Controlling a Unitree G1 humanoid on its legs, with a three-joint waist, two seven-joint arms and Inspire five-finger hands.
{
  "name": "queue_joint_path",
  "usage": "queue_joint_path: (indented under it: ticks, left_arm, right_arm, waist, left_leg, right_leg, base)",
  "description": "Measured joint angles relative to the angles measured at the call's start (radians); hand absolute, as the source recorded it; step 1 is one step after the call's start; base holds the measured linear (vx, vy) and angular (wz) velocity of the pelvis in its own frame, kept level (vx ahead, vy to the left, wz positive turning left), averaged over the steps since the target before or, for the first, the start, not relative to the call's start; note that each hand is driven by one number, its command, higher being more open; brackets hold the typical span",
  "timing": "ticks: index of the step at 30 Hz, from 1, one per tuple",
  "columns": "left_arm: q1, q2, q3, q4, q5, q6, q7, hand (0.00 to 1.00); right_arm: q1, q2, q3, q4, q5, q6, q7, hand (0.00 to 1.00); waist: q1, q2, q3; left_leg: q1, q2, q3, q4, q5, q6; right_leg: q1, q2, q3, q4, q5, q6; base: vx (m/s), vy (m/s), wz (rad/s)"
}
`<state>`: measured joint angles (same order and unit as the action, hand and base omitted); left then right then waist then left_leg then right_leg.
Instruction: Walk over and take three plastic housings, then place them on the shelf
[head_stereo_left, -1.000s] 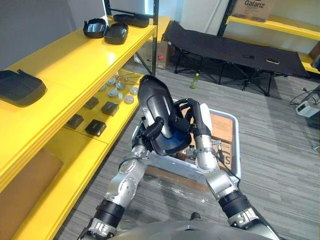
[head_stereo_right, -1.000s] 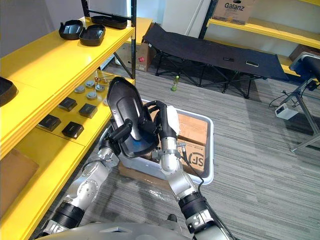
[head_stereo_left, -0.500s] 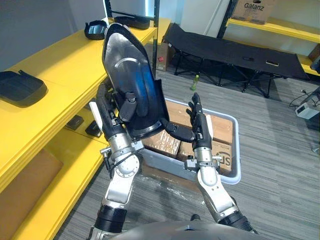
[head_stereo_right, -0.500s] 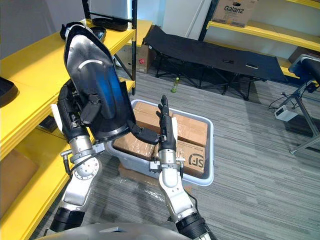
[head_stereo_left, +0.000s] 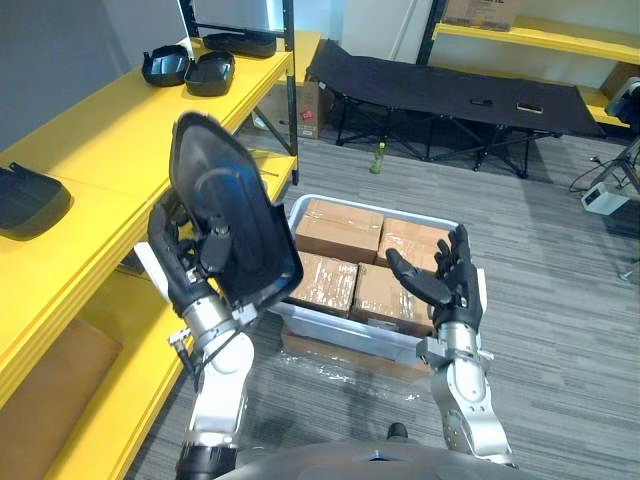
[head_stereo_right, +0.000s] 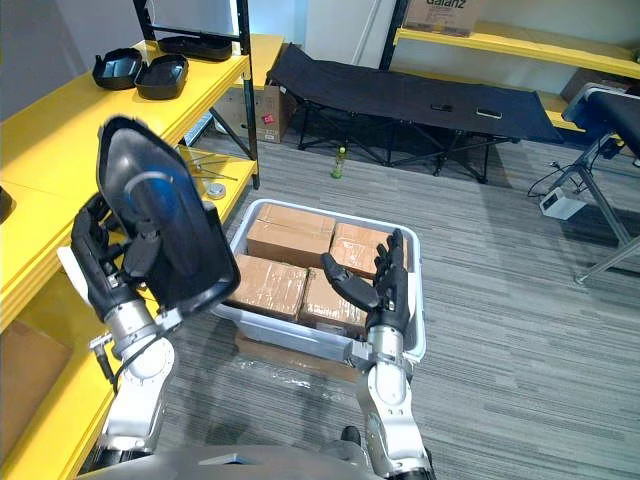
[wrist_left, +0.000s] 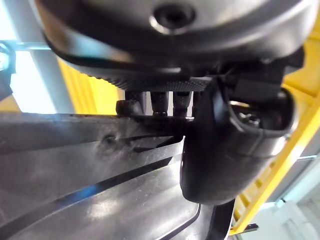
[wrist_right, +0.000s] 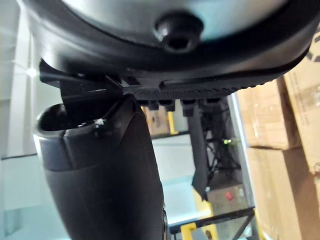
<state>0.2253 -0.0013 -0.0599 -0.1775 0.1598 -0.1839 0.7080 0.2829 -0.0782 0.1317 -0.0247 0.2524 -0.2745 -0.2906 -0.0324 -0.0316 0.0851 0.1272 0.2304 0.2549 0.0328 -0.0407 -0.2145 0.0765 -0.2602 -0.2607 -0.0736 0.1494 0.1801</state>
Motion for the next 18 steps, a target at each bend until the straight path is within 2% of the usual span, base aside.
queue_joint_path:
  ticks: [4,8,11,13,15,18]
  left_arm:
    - [0.059,-0.007,0.02,0.0,-0.119,-0.046,-0.059,0.0]
    - [0.06,-0.014,0.026,-0.035,-0.119,-0.063,-0.069,0.0]
    - [0.06,-0.017,0.026,-0.104,-0.116,-0.097,-0.081,0.0]
    - [0.058,-0.018,0.019,-0.146,-0.111,-0.12,-0.091,0.0]
    - [0.051,-0.017,0.008,-0.177,-0.076,-0.141,-0.102,0.0]
    - [0.022,-0.005,-0.019,-0.185,-0.069,-0.146,-0.127,0.0]
  right_arm:
    - [0.032,0.0,-0.006,0.0,-0.006,0.0,0.002,1.0]
    - [0.029,0.0,0.005,0.0,-0.025,0.0,0.004,1.0]
    - [0.011,-0.006,0.048,0.0,-0.041,0.0,0.045,1.0]
    - [-0.003,-0.012,0.084,0.0,0.02,0.001,0.129,1.0]
    - [-0.038,-0.045,0.169,0.0,0.173,0.003,0.292,1.0]
    - [-0.092,-0.058,0.253,0.0,0.322,0.033,0.475,1.0]
  waist:
    - [0.001,0.006,0.001]
    - [0.006,0.009,0.002]
    - [0.005,0.013,0.003]
    - [0.004,0.015,0.003]
    - [0.007,0.016,0.003]
    - [0.022,0.016,0.004]
  left_leg:
    - [0.0,0.0,-0.001,0.001,-0.003,0.004]
    - [0.0,0.0,-0.005,0.004,-0.006,0.005]
    - [-0.006,0.001,-0.01,0.015,-0.011,0.006]
    - [-0.012,0.001,-0.016,0.019,-0.012,0.007]
    - [-0.013,0.001,-0.019,0.023,-0.011,0.005]
    - [-0.015,0.001,-0.027,0.029,-0.011,0.004]
  right_leg:
    - [0.001,0.0,-0.001,0.0,-0.004,0.002]
    - [0.005,0.0,-0.003,0.001,-0.005,0.001]
    - [0.008,-0.001,-0.006,0.001,-0.006,0.002]
    - [0.008,-0.001,-0.01,0.001,-0.006,0.002]
    - [0.011,-0.001,-0.012,0.001,-0.006,0.002]
    - [0.017,-0.002,-0.019,0.001,-0.006,0.002]
  base:
    - [0.0,0.0,0.0]
    - [0.0,0.0,0.0]
    - [-0.02,0.006,0.04]
    - [-0.02,0.006,0.05]
    - [-0.01,0.007,0.03]
    - [-0.02,0.007,0.06]
